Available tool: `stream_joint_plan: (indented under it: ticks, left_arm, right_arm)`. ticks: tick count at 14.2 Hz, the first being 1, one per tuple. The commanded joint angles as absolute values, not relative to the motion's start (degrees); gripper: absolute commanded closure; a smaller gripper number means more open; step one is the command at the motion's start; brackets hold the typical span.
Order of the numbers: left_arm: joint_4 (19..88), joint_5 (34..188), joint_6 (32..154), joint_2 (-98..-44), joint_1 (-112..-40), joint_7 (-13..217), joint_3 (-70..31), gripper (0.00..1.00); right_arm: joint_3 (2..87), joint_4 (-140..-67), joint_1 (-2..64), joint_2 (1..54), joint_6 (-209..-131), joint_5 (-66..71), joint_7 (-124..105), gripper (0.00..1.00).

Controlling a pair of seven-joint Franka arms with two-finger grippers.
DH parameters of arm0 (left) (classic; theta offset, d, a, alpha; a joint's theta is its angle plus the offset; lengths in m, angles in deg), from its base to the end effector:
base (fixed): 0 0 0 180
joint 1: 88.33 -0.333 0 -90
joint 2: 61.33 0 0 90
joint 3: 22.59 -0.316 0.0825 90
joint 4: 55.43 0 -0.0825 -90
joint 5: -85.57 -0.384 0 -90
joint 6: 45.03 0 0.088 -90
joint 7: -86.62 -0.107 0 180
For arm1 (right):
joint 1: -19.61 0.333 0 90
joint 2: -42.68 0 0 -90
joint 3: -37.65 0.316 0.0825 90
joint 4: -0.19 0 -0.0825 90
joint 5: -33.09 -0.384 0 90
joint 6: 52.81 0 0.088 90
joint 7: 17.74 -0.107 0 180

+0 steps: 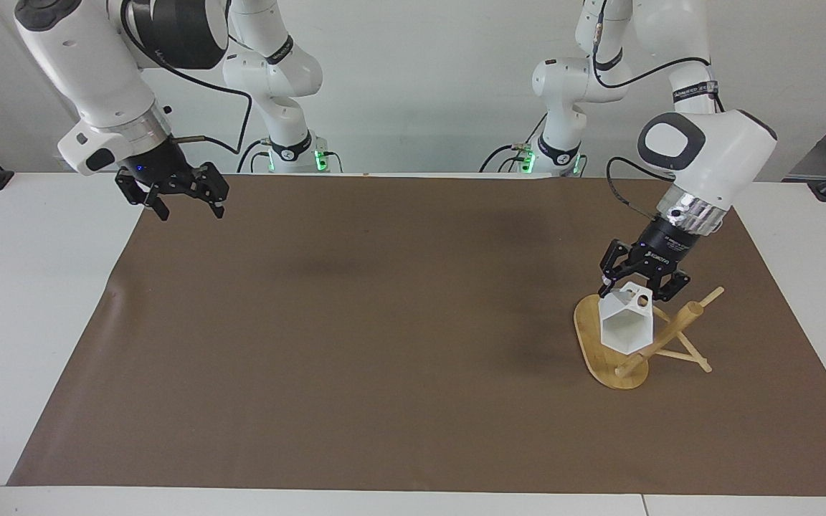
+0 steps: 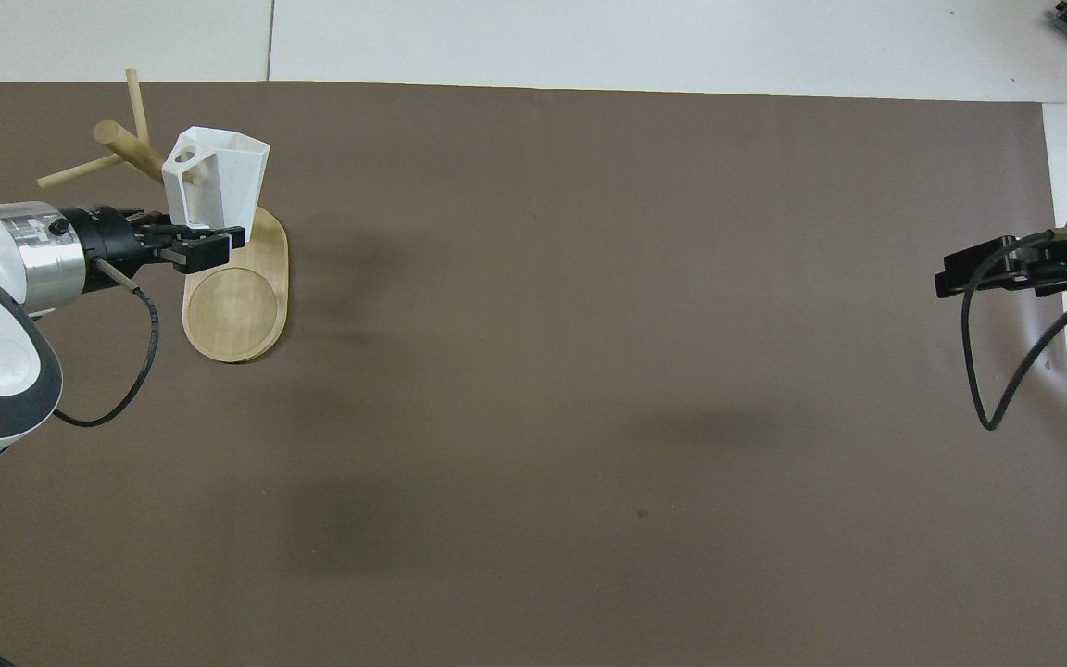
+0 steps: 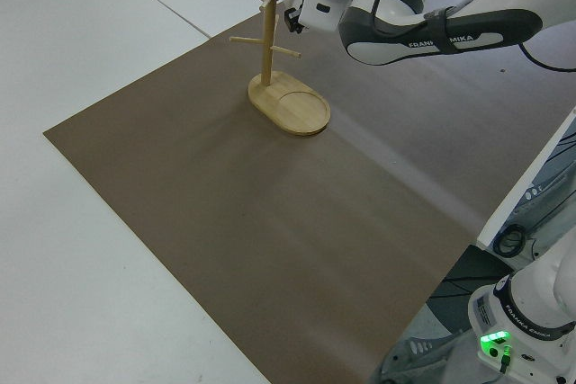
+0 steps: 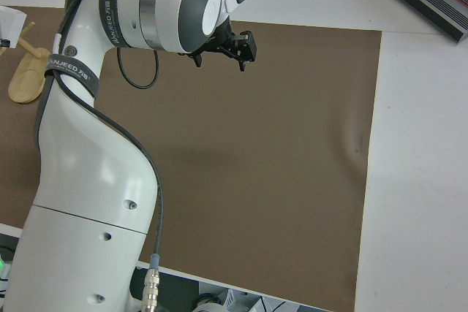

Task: Hang cup on rack
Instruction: 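Lower the cup onto a rack peg with the left gripper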

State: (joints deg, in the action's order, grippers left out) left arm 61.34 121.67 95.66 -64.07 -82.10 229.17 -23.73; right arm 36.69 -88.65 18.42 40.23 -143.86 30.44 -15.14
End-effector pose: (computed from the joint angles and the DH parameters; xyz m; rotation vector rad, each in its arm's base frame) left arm 0.5907 -0.0526 0.4593 0.4206 2.5903 -0.4900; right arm 0.5690 -0.0163 0.6118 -3.0959 -0.0107 0.0035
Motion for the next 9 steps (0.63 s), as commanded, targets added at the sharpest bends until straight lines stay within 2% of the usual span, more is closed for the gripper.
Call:
stream_joint_plan:
  ticks: [1,9]
  left_arm:
    - [60.59,120.90,96.47,-64.31,-82.53,232.77,-23.47,1.00]
    - [61.20,120.90,98.32,-64.84,-82.44,237.17,-23.47,1.00]
  right_arm:
    - [36.69,-88.67,18.29,41.97,-142.02,31.95,-17.03,0.00]
    - [34.05,-89.73,18.29,42.59,-142.02,32.39,-16.51,0.00]
